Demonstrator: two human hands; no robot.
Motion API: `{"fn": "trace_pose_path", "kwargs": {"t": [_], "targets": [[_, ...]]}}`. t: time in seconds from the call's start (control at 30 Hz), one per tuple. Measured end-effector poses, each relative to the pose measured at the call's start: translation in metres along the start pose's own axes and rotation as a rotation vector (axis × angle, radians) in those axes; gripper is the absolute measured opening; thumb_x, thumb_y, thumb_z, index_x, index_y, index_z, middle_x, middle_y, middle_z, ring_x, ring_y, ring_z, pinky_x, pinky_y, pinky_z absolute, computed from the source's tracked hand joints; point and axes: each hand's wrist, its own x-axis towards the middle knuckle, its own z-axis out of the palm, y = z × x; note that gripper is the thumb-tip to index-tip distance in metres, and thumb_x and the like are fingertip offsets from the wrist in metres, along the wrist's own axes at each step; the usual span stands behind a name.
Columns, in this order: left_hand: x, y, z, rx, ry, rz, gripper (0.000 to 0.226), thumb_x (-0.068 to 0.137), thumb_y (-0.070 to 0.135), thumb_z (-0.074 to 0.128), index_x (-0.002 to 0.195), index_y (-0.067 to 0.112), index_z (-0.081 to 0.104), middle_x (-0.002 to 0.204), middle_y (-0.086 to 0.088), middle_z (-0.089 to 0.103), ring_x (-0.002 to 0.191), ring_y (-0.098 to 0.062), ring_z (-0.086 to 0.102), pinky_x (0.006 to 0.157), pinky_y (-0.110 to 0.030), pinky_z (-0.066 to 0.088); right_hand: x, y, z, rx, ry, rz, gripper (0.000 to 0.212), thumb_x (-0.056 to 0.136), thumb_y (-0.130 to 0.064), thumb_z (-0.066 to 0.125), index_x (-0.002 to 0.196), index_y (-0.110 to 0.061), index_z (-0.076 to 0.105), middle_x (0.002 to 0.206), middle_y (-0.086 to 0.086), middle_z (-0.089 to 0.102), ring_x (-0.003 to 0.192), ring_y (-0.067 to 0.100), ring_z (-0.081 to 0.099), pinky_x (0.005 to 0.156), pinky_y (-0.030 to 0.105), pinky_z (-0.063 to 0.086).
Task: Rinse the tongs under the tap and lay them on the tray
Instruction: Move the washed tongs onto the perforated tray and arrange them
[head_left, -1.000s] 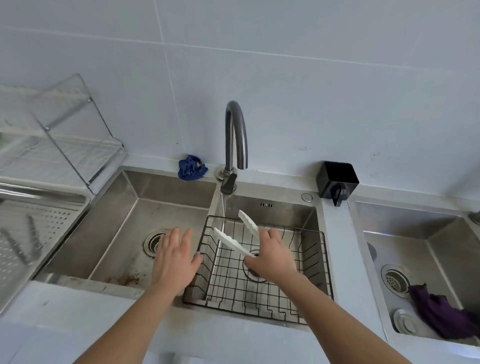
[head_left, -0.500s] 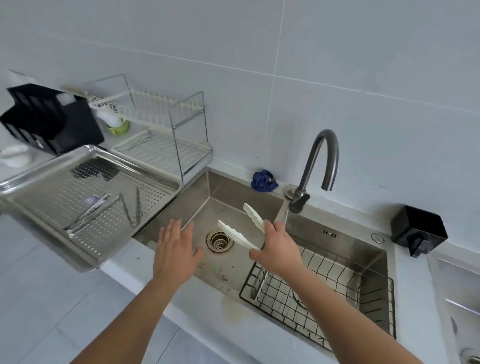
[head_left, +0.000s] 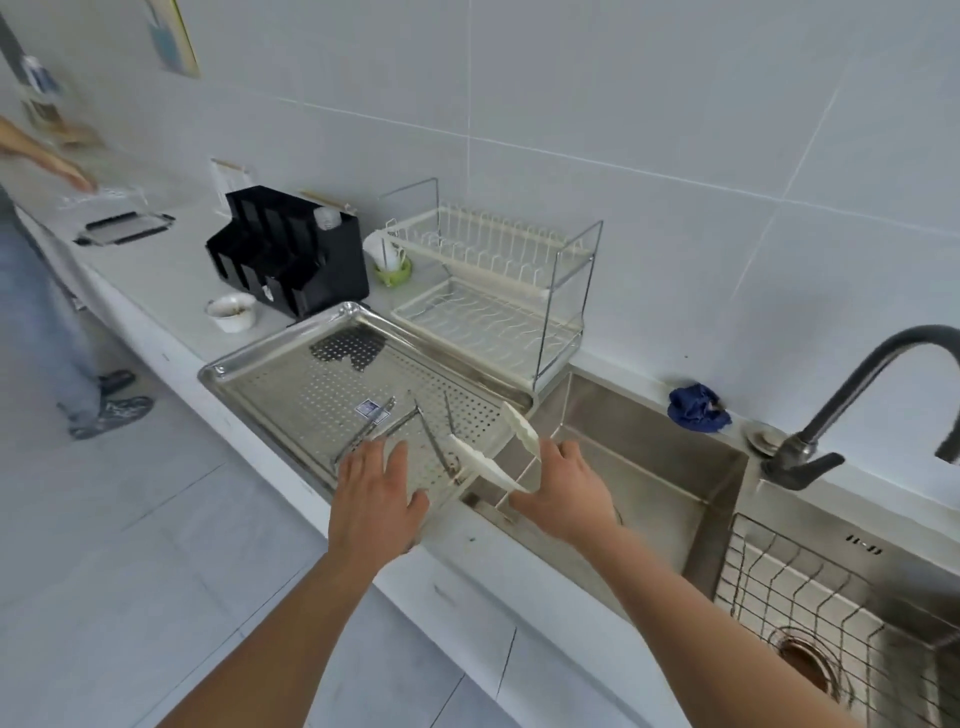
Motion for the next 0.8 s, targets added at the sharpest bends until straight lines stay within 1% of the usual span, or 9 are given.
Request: {"fn": "trace_pose_path", "kwargs": {"t": [0.07,0.17,0.27,0.37,0.47,0.6,0.7,0.77,0.8], "targets": [[0.005,-0.023,-0.002,-0.004,-0.013,-0.002,0.068,0.089,0.039,0.062,0.146,0.007,0.045,0.148,-0.024,0.044,0.140,-0.041,0.037,0.120,-0.053,0.025,0.008,-0.023,0.011,0.006,-0.014,0.000,0.080,0.079,-0.062,0.067,0.139,-0.017,0.039,0.125,0.004,0.045,0.093,0.024,0.055,0.069,0.036,0.050],[0.016,-0.053,0.001,-0.022,-0.035,-0.008,0.068,0.091,0.039,0.059,0.148,0.007,0.042,0.151,-0.023,0.041,0.143,-0.040,0.034,0.121,-0.053,0.023,0.022,-0.048,0.026,0.013,-0.049,0.004,0.078,0.080,-0.057,0.066,0.140,-0.018,0.036,0.128,0.004,0.044,0.098,0.024,0.056,0.073,0.039,0.055],[0.030,-0.080,0.007,-0.021,-0.055,-0.015,0.068,0.091,0.039,0.060,0.148,0.006,0.043,0.151,-0.024,0.041,0.144,-0.041,0.033,0.121,-0.054,0.023,0.042,-0.069,0.040,0.013,-0.083,0.019,0.078,0.081,-0.055,0.068,0.141,-0.019,0.034,0.133,0.005,0.042,0.103,0.025,0.058,0.071,0.036,0.052],[0.047,-0.106,0.019,-0.012,-0.085,-0.030,0.067,0.092,0.039,0.060,0.148,0.006,0.043,0.152,-0.024,0.040,0.144,-0.041,0.032,0.120,-0.054,0.023,0.070,-0.085,0.052,0.005,-0.120,0.021,0.071,0.081,-0.054,0.069,0.134,-0.018,0.038,0.124,0.004,0.042,0.098,0.023,0.055,0.075,0.037,0.054],[0.072,-0.133,0.032,0.010,-0.112,-0.052,0.067,0.093,0.039,0.059,0.149,0.007,0.042,0.154,-0.024,0.038,0.145,-0.041,0.031,0.120,-0.054,0.022,0.107,-0.101,0.067,-0.005,-0.133,0.020,0.065,0.081,-0.054,0.067,0.128,-0.017,0.041,0.113,0.001,0.038,0.092,0.022,0.052,0.072,0.035,0.052],[0.115,-0.162,0.046,0.027,-0.150,-0.092,0.069,0.096,0.045,0.051,0.154,0.011,0.034,0.158,-0.021,0.032,0.148,-0.038,0.024,0.123,-0.051,0.016,0.160,-0.126,0.090,0.010,-0.154,-0.001,0.069,0.081,-0.056,0.066,0.131,-0.016,0.039,0.122,0.005,0.043,0.089,0.022,0.055,0.066,0.033,0.051],[0.144,-0.182,0.053,0.022,-0.175,-0.119,0.069,0.096,0.044,0.049,0.154,0.011,0.033,0.159,-0.021,0.030,0.149,-0.037,0.022,0.124,-0.050,0.013,0.190,-0.147,0.104,0.016,-0.181,-0.004,0.065,0.081,-0.056,0.067,0.127,-0.016,0.042,0.123,0.006,0.045,0.094,0.022,0.056,0.071,0.036,0.057],[0.160,-0.193,0.057,0.024,-0.196,-0.134,0.067,0.097,0.043,0.048,0.154,0.011,0.033,0.157,-0.020,0.034,0.148,-0.036,0.026,0.124,-0.049,0.014,0.206,-0.159,0.112,0.017,-0.201,0.013,0.066,0.082,-0.055,0.067,0.128,-0.015,0.043,0.125,0.006,0.045,0.097,0.022,0.056,0.075,0.038,0.059],[0.168,-0.198,0.059,0.008,-0.209,-0.144,0.065,0.097,0.043,0.048,0.152,0.011,0.036,0.153,-0.020,0.040,0.144,-0.036,0.032,0.122,-0.047,0.018,0.215,-0.165,0.116,0.018,-0.209,0.026,0.066,0.082,-0.055,0.066,0.128,-0.014,0.043,0.126,0.007,0.045,0.095,0.022,0.056,0.073,0.036,0.058]]}}
